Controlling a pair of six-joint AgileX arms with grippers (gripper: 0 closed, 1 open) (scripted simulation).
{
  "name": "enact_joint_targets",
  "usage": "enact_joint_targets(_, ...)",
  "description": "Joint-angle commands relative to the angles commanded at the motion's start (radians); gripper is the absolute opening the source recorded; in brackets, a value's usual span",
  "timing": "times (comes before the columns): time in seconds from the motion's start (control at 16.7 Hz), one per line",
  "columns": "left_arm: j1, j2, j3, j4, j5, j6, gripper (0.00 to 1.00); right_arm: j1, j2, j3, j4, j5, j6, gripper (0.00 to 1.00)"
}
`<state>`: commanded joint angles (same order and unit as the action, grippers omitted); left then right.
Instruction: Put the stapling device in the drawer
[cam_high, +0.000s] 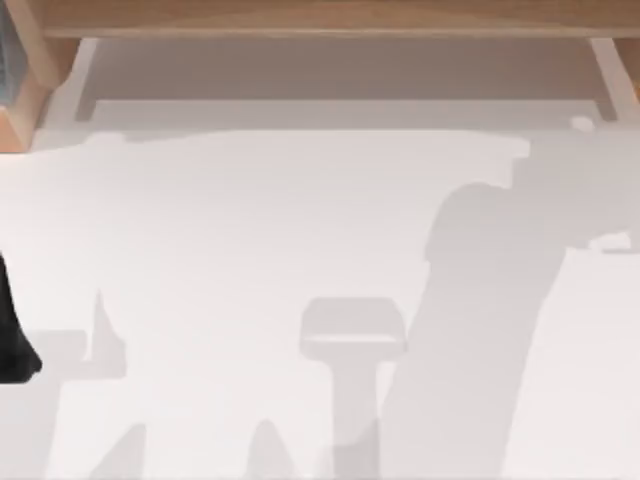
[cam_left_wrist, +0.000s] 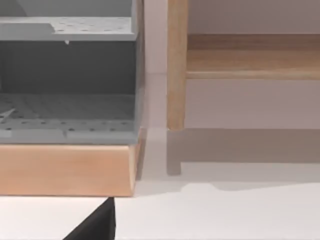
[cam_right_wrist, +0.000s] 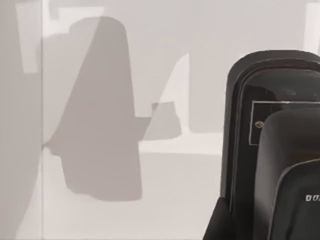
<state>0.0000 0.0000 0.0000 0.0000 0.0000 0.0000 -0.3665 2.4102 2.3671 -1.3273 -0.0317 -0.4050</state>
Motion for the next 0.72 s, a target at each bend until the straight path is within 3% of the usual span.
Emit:
enact_joint_targets(0.24, 0.000, 0.000, 0.000, 0.000, 0.000, 0.000, 1.00, -0.034, 0.112, -0.041, 0.007, -0.023, 0.031, 0.00)
enact_joint_targets(0.72, 0.000, 0.000, 0.000, 0.000, 0.000, 0.000, 1.00, -0.027, 0.091, -0.021, 0.012, -0.037, 0.052, 0.00)
